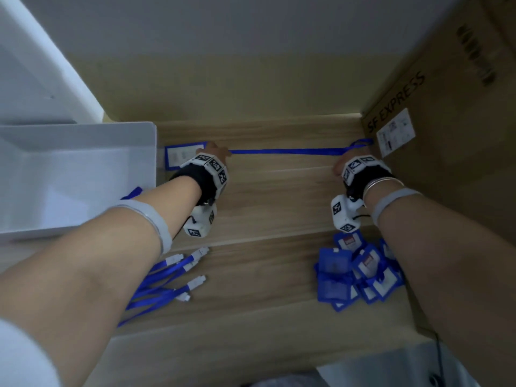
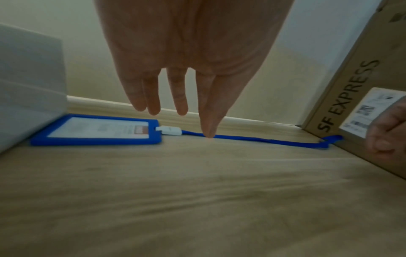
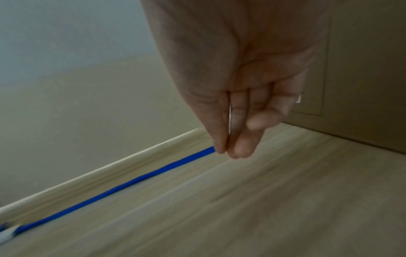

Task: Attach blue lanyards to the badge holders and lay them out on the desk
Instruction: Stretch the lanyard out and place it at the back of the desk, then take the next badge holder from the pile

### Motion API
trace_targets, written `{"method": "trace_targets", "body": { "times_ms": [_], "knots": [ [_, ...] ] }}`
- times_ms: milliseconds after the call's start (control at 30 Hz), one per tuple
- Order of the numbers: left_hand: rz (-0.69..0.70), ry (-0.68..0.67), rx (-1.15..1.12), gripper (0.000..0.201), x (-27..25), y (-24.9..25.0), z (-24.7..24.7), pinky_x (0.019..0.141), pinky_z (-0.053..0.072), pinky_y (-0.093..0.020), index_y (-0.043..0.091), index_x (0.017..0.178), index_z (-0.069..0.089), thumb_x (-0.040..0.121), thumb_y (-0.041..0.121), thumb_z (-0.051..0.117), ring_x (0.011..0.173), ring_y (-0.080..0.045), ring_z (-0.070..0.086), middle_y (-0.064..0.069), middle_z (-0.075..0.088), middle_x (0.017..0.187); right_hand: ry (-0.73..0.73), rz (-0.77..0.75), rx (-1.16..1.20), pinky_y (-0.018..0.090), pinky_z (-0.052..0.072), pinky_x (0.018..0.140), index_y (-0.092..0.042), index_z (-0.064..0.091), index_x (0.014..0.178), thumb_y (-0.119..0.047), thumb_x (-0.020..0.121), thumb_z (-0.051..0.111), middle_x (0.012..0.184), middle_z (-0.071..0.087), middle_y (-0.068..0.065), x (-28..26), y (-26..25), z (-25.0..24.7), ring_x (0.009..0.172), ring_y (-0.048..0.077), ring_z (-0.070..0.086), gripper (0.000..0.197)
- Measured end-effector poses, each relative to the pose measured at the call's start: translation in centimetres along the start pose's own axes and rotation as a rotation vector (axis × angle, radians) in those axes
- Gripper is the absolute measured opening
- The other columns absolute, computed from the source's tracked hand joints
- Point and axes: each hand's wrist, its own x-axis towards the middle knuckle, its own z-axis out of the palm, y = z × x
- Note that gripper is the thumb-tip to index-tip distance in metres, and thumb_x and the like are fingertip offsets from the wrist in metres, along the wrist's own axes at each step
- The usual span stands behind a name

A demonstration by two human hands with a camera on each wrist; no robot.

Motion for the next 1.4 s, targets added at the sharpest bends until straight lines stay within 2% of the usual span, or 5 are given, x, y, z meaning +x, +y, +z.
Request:
{"method": "trace_targets", "body": {
  "times_ms": [233,500,933,1133,1400],
  "knots": [
    [0.118,-0.111,-0.068,0.048,-2.6,2.5,3.2,0.106,0.035,-0.037,0.012,0.141,0.036,0.095,0.009,0.047,0.133,-0.033,0.036,-0.017,0.028,0.146,-0.069,-0.034,0.024,0.033,0.047,0.094,-0.021,0.055,0.13,-0.028,0.087,0.06,0.138,0.051,0.006,-2.5,-1.4,5.3,0.123,0.029,0.052,0.044],
    [0.205,-0.187,-0.165,0.043,-5.4,3.8,6.9,0.109,0.032,-0.035,0.012,0.138,0.041,0.095,0.007,0.045,0.135,-0.029,0.035,-0.013,0.032,0.149,-0.287,-0.095,0.468,0.046,0.054,0.089,-0.021,0.074,0.091,-0.073,0.05,0.069,0.1,0.073,0.007,-2.5,-1.8,9.6,0.092,0.029,0.068,0.066],
    [0.307,-0.196,-0.477,0.041,-8.9,5.2,9.8,0.079,0.041,-0.005,0.009,0.13,0.051,0.091,0.019,0.057,0.117,-0.023,0.052,-0.014,0.054,0.134,-0.018,-0.281,0.752,0.037,0.041,0.102,-0.012,0.063,0.121,-0.032,0.09,0.059,0.128,0.059,0.009,-5.8,-6.4,6.4,0.121,0.029,0.052,0.037],
    [0.278,-0.24,-0.612,0.042,-9.0,3.3,9.2,0.08,0.046,-0.033,-0.002,0.124,0.053,0.089,0.022,0.059,0.09,-0.021,0.054,-0.02,0.062,0.112,0.149,-0.373,0.978,0.029,0.042,0.089,-0.009,0.066,0.112,-0.025,0.088,0.064,0.116,0.066,0.01,-6.1,-10.7,3.0,0.111,0.025,0.059,0.029],
    [0.111,-0.115,-0.762,0.039,-8.7,-2.4,9.1,0.075,0.042,-0.028,-0.003,0.121,0.054,0.089,0.018,0.06,0.089,-0.019,0.051,-0.021,0.062,0.115,0.233,-0.451,0.997,0.025,0.046,0.079,-0.018,0.07,0.089,-0.024,0.074,0.078,0.078,0.061,-0.007,-6.9,-14.7,2.8,0.078,0.009,0.055,0.018]
  ]
}}
